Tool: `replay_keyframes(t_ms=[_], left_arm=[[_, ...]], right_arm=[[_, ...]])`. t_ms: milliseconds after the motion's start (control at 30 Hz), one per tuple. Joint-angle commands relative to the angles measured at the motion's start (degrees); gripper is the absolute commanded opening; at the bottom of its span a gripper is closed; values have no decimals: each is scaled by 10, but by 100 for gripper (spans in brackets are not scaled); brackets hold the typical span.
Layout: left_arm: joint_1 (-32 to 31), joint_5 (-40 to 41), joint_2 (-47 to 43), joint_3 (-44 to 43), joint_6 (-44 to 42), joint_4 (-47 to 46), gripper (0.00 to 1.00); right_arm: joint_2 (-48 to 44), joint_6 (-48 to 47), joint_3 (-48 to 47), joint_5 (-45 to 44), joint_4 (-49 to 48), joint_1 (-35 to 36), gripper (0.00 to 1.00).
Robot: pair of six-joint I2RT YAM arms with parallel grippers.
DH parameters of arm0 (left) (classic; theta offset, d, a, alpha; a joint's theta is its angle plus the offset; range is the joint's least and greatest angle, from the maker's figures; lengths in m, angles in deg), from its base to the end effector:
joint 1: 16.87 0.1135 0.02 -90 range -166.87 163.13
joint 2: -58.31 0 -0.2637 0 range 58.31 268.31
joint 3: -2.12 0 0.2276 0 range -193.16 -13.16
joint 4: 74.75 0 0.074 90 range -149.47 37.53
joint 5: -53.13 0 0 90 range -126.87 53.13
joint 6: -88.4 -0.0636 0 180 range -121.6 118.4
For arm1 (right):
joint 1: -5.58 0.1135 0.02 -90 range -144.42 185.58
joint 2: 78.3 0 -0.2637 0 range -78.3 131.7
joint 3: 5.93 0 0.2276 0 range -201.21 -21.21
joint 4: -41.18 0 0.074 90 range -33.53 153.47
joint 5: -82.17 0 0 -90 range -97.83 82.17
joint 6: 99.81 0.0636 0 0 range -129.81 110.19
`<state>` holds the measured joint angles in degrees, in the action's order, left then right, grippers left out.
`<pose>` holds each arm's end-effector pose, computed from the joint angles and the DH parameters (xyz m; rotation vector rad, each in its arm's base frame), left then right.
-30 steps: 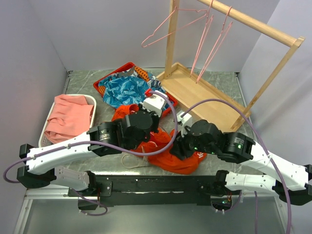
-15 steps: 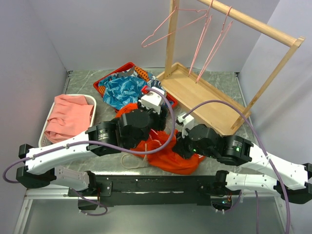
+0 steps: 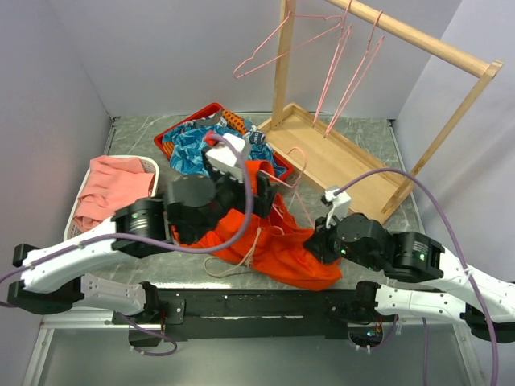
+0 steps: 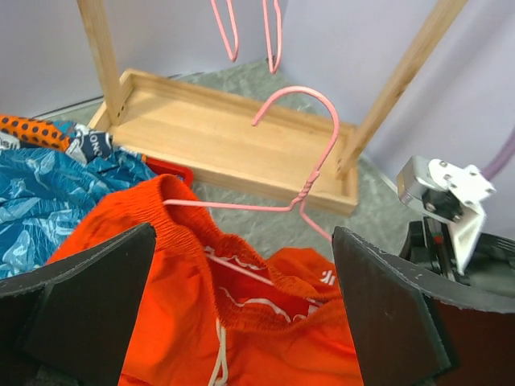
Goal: Place the shorts on the hanger
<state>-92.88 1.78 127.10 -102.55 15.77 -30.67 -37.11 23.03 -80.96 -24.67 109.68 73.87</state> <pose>0.0945 -0.2149 0.4751 0.3709 1.6836 -0.6429 0.0621 0.1061 0.3372 -0.5128 2.1716 0.6917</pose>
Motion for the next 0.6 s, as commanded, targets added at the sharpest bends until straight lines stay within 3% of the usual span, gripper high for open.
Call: replay_keyframes(t_ms=[0, 267, 433, 567], left_arm=[[-3, -27, -45, -20, 21, -8, 97], [-3, -25, -70, -23, 24, -19, 96], [-3, -28, -73, -26, 30, -14, 97], [-3, -33, -74, -27, 33, -14, 97]], right_arm=[[-19, 61, -55, -66, 64, 4, 0], [-48, 184, -99, -173, 187, 4, 0], [0, 279, -149, -263, 296, 3, 0], [29, 287, -171, -281, 294, -32, 0]])
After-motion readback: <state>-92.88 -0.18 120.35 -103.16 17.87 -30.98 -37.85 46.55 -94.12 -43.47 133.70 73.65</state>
